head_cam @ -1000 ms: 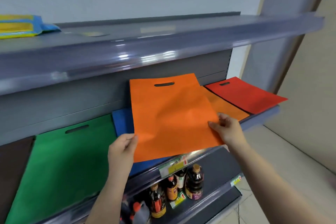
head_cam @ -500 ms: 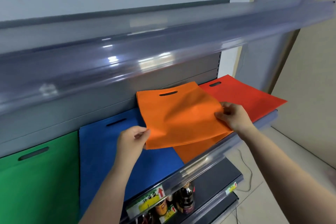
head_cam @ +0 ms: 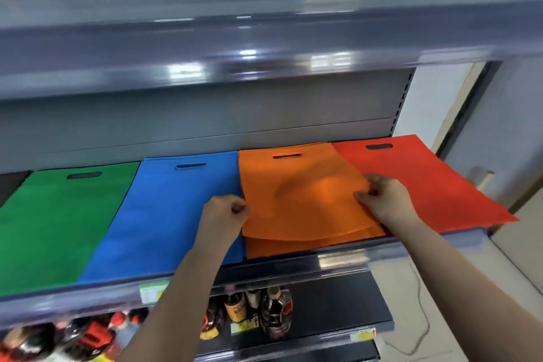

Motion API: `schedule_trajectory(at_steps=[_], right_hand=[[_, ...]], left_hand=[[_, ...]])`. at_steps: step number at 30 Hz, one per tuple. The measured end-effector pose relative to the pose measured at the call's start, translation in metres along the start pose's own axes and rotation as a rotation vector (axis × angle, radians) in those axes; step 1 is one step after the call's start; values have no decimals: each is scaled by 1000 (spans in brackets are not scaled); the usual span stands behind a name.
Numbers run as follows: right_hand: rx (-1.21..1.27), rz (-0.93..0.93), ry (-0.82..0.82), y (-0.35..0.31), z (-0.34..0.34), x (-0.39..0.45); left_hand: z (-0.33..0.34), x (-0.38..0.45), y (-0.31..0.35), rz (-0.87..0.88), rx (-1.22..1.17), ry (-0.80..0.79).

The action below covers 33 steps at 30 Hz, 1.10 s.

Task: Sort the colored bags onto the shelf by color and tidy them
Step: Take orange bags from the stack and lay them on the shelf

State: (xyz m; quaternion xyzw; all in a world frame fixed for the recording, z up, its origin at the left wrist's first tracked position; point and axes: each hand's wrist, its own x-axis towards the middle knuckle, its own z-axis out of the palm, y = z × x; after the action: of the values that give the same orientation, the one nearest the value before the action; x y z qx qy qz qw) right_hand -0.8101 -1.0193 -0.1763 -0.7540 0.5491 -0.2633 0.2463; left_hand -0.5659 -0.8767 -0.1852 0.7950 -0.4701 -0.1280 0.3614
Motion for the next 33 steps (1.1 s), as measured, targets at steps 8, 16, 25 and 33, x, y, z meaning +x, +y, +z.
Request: schedule_trajectory(at_steps=[8,16,25,33], right_hand=[[-401,-189,-122,-16,-2,1],[-367,-781,-311,-146,58,-17],[-327,-1318,-345,-314,125,-108],[-190,-1590,-398,-448,184,-217]], left_hand=[[-5,-19,14,-93,262,90],[-91,-71,-15,-174,669,274],[-227,-151,-63,-440,999,441],[-341,-241,-121,-684,1118,545]])
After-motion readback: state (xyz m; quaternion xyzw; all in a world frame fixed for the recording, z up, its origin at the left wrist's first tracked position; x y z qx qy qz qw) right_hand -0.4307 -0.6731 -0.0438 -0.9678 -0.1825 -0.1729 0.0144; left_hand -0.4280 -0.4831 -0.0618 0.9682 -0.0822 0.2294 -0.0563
